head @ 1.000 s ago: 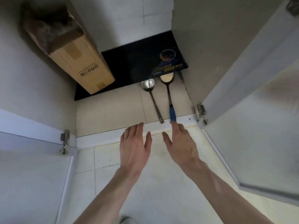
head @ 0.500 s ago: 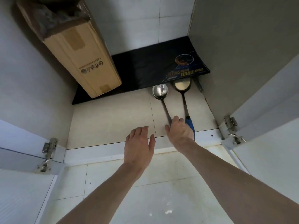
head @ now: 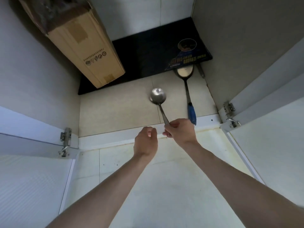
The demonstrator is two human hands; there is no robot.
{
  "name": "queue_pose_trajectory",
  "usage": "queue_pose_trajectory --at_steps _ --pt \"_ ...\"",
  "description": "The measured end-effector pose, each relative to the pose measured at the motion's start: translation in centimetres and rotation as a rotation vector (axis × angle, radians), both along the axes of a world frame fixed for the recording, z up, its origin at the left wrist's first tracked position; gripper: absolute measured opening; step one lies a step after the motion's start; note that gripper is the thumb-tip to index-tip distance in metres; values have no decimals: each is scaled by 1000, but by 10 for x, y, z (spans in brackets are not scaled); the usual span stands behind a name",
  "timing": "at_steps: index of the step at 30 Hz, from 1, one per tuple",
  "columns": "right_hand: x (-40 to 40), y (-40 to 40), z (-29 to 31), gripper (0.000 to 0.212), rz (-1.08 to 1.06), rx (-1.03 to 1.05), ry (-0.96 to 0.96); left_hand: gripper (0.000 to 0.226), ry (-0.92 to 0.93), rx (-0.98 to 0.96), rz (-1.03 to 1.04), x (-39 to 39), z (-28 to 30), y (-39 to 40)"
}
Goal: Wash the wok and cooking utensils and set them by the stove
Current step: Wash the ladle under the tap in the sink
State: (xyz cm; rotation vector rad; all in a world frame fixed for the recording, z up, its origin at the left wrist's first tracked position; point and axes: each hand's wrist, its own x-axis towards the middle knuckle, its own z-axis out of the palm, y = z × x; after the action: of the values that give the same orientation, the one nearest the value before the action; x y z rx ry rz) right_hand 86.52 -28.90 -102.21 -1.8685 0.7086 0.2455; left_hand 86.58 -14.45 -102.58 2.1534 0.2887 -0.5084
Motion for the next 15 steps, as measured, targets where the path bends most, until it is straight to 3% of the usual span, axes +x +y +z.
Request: queue_pose_trajectory --at_steps 3,9,15 --pt "-44 13 44 11 -134 325 13 30 261 -282 307 -20 31 -9" --pt "-132 19 144 9 -56 505 107 22 441 -632 723 -71 122 -2" --pt "-191 1 300 5 -12 471 217 27 600 -743 749 -128 277 8"
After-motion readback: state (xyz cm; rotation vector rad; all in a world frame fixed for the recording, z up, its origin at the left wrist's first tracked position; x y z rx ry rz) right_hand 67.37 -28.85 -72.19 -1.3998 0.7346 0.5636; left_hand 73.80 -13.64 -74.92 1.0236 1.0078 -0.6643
